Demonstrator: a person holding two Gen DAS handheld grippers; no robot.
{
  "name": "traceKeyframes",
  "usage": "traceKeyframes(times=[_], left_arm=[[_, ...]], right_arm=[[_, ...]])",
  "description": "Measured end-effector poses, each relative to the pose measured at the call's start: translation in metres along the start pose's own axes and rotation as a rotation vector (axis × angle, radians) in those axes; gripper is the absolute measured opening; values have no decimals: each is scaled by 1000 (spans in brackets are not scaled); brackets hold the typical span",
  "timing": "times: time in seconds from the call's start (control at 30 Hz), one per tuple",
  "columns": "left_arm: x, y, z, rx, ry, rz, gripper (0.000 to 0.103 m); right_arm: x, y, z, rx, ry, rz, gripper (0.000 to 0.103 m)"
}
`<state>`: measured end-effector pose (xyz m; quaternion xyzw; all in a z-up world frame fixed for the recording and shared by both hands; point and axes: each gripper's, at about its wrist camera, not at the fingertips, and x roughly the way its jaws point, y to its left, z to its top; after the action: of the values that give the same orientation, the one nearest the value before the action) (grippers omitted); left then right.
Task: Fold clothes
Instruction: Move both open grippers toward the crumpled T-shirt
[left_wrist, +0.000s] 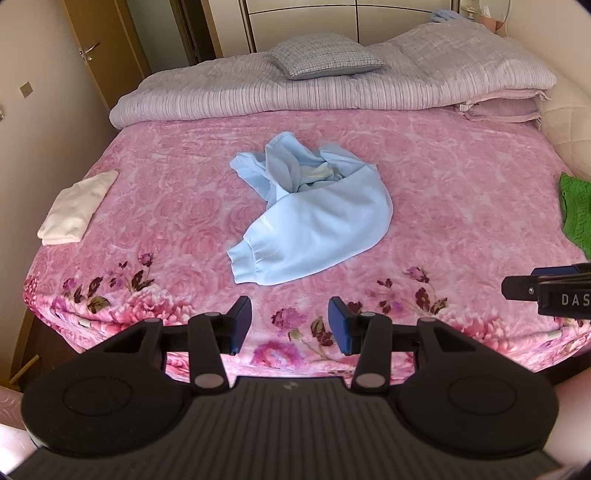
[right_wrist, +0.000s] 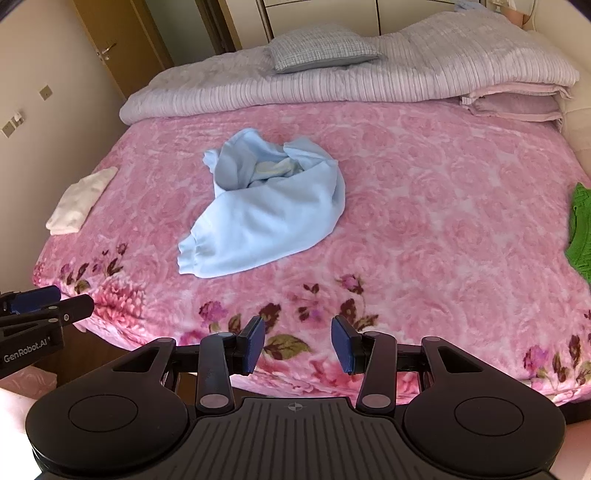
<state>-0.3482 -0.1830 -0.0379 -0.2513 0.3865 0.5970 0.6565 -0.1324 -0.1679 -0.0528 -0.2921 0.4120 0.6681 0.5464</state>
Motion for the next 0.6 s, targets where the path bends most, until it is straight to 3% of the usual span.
traceKeyframes(times=[0.43,0.6], left_arm=[[13,12,10,-31,11,-2,42],[30,33,15,-60,12,-15,42]], right_arm=[[13,-2,11,18,6,10,44],[24,-11,19,48,3,9,44]])
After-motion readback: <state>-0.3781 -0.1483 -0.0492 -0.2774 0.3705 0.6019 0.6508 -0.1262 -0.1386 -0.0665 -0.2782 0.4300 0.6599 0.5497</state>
